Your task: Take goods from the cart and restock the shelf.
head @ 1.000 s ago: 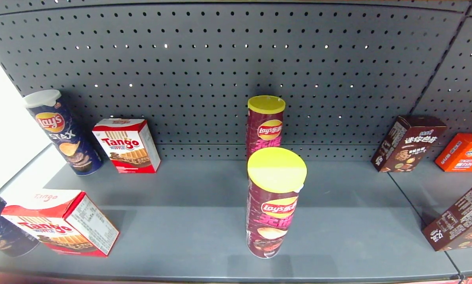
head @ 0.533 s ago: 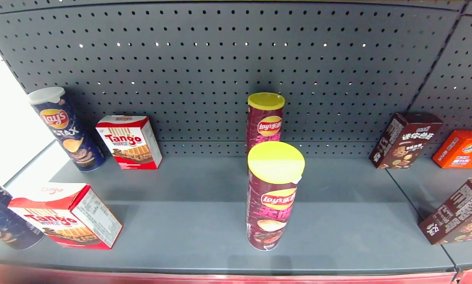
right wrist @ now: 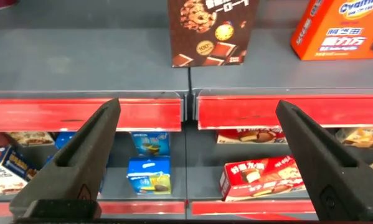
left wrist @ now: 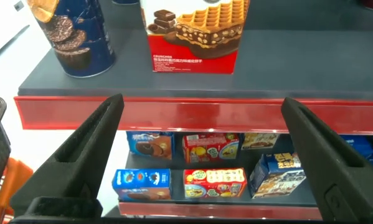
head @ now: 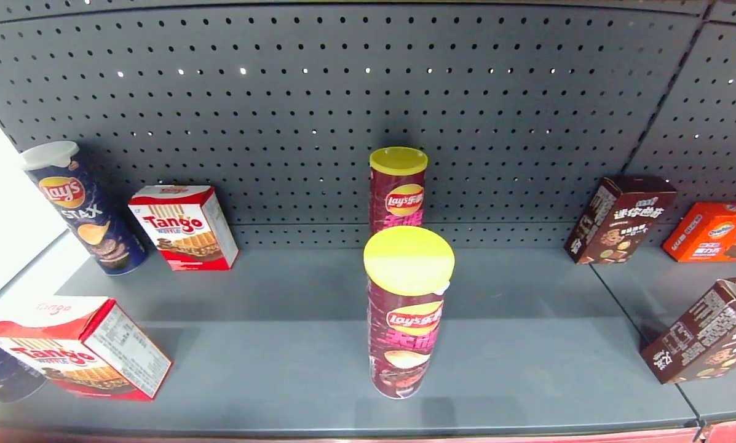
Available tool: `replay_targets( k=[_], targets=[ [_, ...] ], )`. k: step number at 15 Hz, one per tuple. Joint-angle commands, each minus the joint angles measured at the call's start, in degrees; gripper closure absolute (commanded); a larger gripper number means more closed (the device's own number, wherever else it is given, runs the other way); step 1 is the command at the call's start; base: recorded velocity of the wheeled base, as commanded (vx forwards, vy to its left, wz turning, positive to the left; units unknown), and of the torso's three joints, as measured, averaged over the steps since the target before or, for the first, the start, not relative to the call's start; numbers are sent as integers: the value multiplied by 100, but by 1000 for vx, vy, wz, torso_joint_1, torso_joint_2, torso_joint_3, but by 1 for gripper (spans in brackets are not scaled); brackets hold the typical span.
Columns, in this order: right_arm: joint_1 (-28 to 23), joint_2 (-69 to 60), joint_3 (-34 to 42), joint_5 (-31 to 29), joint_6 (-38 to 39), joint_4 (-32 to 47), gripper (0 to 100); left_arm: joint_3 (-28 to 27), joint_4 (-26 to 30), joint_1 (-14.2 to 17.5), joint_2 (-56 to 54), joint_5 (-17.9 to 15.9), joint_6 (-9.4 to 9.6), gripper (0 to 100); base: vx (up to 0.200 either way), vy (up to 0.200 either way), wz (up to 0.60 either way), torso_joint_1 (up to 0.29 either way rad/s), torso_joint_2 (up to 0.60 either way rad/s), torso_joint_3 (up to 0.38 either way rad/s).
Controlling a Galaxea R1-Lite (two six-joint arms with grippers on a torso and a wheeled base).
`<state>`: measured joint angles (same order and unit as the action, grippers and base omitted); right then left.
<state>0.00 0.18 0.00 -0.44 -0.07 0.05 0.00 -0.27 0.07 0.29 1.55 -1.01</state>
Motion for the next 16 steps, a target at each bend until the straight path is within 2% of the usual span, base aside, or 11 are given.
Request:
replay_targets(
  k=[1,16],
  targets=[
    [0,8,0,0,-1,4,0,0,0,1,-3,-5,5,0,0,0,0,0,0,0],
    [0,8,-9,9,-10,4,0,0,0,1,-3,-14,5,0,0,0,0,0,0,0]
  ],
)
